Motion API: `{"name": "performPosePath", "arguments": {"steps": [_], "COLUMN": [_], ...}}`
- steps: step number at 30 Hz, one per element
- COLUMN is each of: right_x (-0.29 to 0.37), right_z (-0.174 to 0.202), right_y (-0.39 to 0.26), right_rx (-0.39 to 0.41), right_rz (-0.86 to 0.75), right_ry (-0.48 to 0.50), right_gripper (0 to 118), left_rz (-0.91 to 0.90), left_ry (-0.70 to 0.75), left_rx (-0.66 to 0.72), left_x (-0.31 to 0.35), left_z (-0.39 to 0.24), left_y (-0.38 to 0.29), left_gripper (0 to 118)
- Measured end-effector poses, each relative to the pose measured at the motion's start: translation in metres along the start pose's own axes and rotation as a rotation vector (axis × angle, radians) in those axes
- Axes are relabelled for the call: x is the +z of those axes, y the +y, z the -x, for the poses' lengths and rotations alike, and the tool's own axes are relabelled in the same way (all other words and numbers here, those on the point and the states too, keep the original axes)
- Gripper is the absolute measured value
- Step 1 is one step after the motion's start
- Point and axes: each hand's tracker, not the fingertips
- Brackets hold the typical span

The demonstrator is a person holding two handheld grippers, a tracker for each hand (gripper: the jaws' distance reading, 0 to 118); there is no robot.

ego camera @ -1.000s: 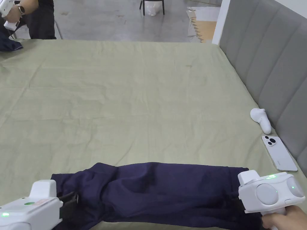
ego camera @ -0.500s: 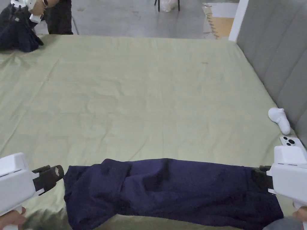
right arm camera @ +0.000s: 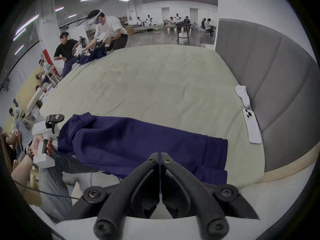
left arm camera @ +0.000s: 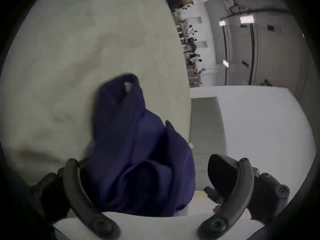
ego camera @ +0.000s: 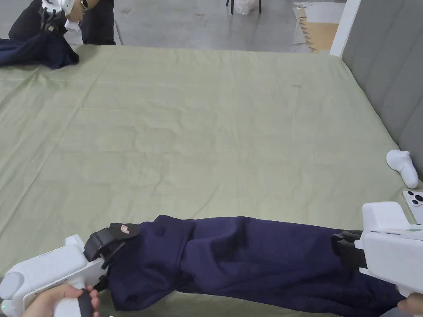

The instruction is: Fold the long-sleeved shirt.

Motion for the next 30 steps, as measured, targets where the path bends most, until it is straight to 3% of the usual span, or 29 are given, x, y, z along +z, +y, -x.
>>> {"name": "performPosePath", "arguments": {"steps": [3,4,6,8,9,14,24,30], "right_x": [0.001,0.002,0.004,0.005,0.006,0.012,0.006,-0.001], "right_z": [0.0,-0.001,-0.002,-0.004,-0.004,-0.006,0.004,0.011], "right_y": [-0.002,-0.003,-0.003,-0.004,-0.004,0.0,0.009,0.008], "right_rx": [0.0,-0.002,-0.007,-0.012,-0.011,-0.015,0.0,0.006], "right_rz": [0.006,0.007,0.005,0.007,0.006,-0.01,-0.027,-0.024], "right_ry": [-0.005,-0.006,-0.007,-0.009,-0.012,-0.027,-0.006,0.017], "right_gripper": [0,0,0,0,0,0,0,0], "left_rz": [0.002,0.027,0.043,0.065,0.042,-0.092,-0.302,-0.264], "left_ry": [0.068,0.119,0.305,0.312,0.247,0.267,0.464,0.473], "left_rx": [-0.124,-0.209,-0.326,-0.373,-0.322,-0.33,-0.397,-0.661], "left_x": [-0.021,-0.025,-0.029,-0.026,-0.024,0.002,0.092,0.078], "left_z": [-0.021,-0.029,-0.036,-0.018,-0.02,-0.034,-0.051,-0.131], "left_y": [-0.009,-0.012,-0.015,0.012,0.017,0.021,0.078,0.028], "left_gripper": [106,95,31,31,31,29,29,29]}}
